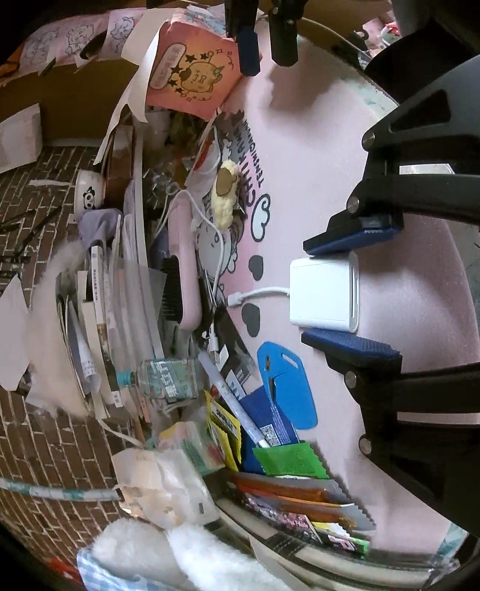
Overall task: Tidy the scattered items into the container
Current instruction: 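Lift the adapter with the left gripper and carry it over the box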
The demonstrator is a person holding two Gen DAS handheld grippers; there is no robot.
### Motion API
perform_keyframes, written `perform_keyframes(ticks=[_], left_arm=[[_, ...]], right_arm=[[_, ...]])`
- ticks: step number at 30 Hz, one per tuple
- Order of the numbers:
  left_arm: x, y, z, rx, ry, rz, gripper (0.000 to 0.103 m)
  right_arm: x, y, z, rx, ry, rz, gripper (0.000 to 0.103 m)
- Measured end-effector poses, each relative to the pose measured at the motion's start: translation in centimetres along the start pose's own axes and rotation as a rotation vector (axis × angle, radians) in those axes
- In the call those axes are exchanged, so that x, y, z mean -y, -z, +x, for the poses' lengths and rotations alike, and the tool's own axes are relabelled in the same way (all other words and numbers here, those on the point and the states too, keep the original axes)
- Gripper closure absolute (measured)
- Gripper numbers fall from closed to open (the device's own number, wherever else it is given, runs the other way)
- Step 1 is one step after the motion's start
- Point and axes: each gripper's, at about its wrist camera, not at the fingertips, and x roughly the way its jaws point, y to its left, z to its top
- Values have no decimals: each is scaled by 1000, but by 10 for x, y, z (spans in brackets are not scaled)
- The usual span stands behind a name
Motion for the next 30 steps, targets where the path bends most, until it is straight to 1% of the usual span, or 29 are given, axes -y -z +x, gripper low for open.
perform_keyframes(ticks=[5, 9, 18, 25, 30], left_arm=[[5, -1, -1, -1, 5, 12, 67], [7, -5, -6, 24, 19, 0, 67], [22, -28, -20, 76, 28, 35, 67], [39, -43, -21, 95, 71, 54, 67], [58, -57, -21, 107, 98, 88, 67]], right_arm=[[-1, 0, -2, 4, -3, 0, 48], [0, -1, -3, 8, -5, 2, 48], [-1, -2, -9, 21, -3, -3, 48], [-1, -1, -13, 26, 2, -3, 47], [2, 2, -15, 23, 12, 5, 47]])
